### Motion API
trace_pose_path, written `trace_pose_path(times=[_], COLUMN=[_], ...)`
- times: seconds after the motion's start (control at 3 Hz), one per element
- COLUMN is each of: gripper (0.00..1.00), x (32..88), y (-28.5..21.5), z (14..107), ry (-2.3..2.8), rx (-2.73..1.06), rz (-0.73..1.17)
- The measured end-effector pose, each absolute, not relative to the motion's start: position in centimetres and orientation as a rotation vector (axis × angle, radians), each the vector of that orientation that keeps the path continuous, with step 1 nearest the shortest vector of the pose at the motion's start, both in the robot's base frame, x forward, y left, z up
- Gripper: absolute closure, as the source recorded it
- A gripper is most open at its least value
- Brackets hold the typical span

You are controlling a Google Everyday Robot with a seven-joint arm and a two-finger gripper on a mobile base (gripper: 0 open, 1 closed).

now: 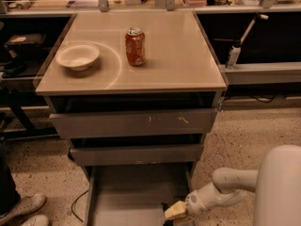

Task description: Place rxbar blueberry into bottom drawer

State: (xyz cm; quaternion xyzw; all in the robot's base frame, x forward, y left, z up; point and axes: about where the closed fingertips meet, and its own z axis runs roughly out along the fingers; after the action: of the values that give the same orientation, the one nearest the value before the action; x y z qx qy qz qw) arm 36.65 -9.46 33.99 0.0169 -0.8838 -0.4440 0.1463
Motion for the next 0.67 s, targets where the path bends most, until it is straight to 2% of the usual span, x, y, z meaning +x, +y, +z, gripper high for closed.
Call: trace_pose_path(times=[0.67], gripper=[1.0], x=[40.7], y=[-4.1], z=[29.2], ry=[-2.658], rx=[-0.028], rz=[-1.317])
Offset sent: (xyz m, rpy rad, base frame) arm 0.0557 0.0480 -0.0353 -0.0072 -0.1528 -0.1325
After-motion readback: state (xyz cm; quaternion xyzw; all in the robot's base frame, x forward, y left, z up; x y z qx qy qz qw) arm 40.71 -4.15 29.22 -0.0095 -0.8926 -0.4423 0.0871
